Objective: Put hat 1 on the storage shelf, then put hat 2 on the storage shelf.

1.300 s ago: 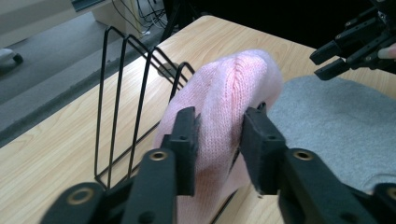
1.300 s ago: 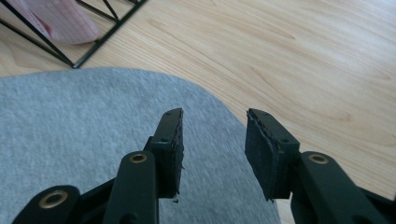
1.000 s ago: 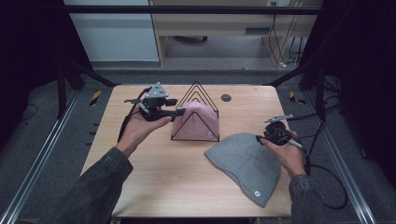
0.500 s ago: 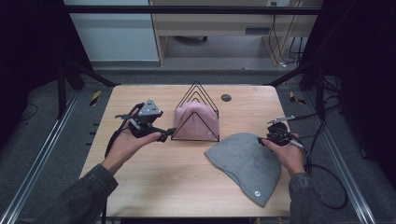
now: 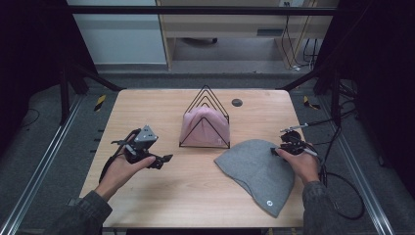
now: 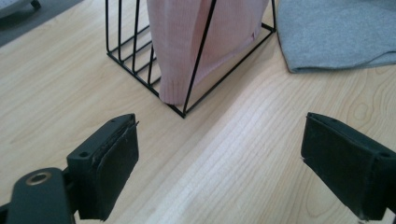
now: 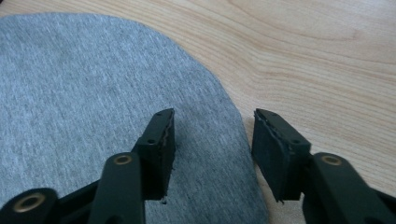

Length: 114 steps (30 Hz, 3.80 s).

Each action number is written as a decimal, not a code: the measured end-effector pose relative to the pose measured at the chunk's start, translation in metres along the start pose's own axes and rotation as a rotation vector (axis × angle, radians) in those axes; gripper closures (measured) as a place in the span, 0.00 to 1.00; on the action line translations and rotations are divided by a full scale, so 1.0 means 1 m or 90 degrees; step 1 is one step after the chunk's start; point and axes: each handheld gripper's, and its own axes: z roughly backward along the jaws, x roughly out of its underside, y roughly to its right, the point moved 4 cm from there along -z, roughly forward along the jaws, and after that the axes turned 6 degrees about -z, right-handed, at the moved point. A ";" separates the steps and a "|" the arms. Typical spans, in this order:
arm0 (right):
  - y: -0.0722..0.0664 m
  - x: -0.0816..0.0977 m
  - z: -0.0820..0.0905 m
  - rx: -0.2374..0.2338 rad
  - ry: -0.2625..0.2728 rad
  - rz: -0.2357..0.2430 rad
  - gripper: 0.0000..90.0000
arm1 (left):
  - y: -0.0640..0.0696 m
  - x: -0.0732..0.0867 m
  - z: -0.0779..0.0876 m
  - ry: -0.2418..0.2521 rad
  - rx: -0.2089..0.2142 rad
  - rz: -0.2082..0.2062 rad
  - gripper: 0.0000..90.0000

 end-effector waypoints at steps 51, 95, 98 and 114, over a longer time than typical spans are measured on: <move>-0.137 -0.019 0.189 -0.119 0.264 0.306 0.96 | 0.003 0.076 -0.002 -0.050 -0.004 0.052 0.11; -0.234 -0.063 0.196 -0.220 0.251 0.409 0.96 | 0.050 -0.005 0.022 -0.071 0.092 -0.094 0.14; -0.240 -0.064 0.193 -0.224 0.251 0.413 0.96 | 0.047 -0.007 0.022 -0.072 0.088 -0.096 0.15; -0.264 -0.059 0.191 -0.257 0.242 0.437 0.96 | 0.037 -0.031 0.018 -0.033 0.099 -0.097 0.31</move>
